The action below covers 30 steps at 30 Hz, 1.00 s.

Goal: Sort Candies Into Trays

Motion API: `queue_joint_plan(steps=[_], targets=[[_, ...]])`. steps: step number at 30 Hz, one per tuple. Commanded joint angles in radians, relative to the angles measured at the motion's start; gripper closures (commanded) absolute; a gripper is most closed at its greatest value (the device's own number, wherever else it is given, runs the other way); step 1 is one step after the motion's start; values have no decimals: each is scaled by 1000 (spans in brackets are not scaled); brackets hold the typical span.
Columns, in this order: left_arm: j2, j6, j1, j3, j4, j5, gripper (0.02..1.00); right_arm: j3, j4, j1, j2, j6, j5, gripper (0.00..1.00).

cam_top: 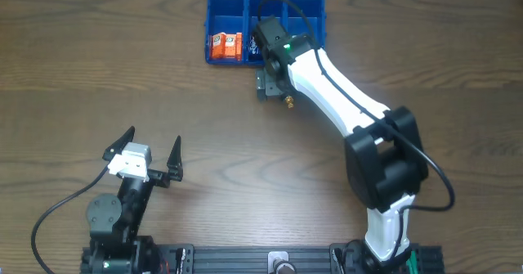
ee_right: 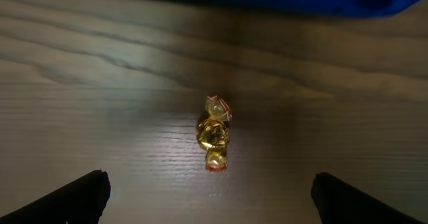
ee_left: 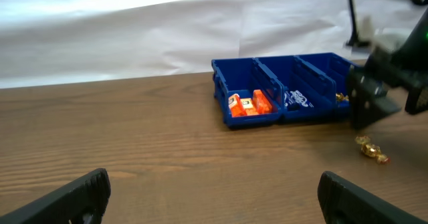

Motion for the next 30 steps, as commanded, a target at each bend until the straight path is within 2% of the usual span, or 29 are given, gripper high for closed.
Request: queue_joint_plan(steps=[1, 8, 19, 30], targets=[[-7, -8, 4, -20, -32, 25, 23, -7, 27, -6, 61, 27, -3, 1], [-7, -8, 4, -20, -32, 25, 20, -8, 24, -25, 99, 53, -10, 1], [-7, -8, 4, -20, -32, 25, 20, -9, 42, -37, 137, 62, -117, 1], [-7, -8, 4, -20, -32, 25, 20, -9, 69, -45, 139, 103, -113, 1]])
